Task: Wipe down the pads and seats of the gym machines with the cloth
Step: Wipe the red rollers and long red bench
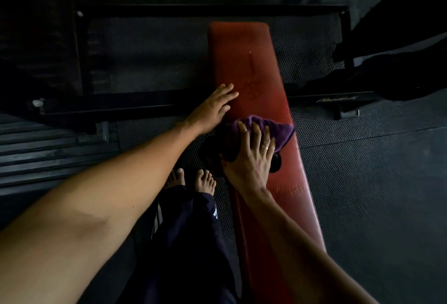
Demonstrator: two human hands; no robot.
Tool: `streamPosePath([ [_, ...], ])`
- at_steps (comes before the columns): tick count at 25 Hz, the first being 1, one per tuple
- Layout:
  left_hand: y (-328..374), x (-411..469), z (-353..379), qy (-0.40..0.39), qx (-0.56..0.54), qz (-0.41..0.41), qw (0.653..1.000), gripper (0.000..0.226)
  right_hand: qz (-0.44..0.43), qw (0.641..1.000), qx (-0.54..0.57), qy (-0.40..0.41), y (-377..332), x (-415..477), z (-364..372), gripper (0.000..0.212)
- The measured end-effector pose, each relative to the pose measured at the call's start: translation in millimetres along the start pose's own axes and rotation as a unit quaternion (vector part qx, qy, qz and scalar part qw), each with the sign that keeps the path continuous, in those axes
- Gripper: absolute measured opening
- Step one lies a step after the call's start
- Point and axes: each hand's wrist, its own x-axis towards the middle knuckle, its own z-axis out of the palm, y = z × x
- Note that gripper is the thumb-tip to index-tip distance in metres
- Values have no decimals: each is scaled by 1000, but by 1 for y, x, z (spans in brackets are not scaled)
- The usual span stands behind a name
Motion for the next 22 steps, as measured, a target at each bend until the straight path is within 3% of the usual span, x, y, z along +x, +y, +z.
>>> streamPosePath([
  [5, -2, 0, 1, 6, -9, 5, 1000, 45, 42, 997, -53, -22, -32, 34, 21, 89],
  [10, 0, -2, -5, -8, 13, 10, 1000, 48, -51, 998, 4, -27, -9, 22, 4, 80],
  [14, 3, -4, 9, 61, 11, 1, 998, 48, -48, 998, 35, 9, 19, 22, -6, 71],
  [17, 3, 3, 14, 95, 6, -24, 995, 46, -47, 998, 28, 26, 19, 68, -2, 68],
  [22, -1, 46, 5, 152, -11, -68, 986, 45, -30, 999, 21, -23, 30, 185, -16, 64],
])
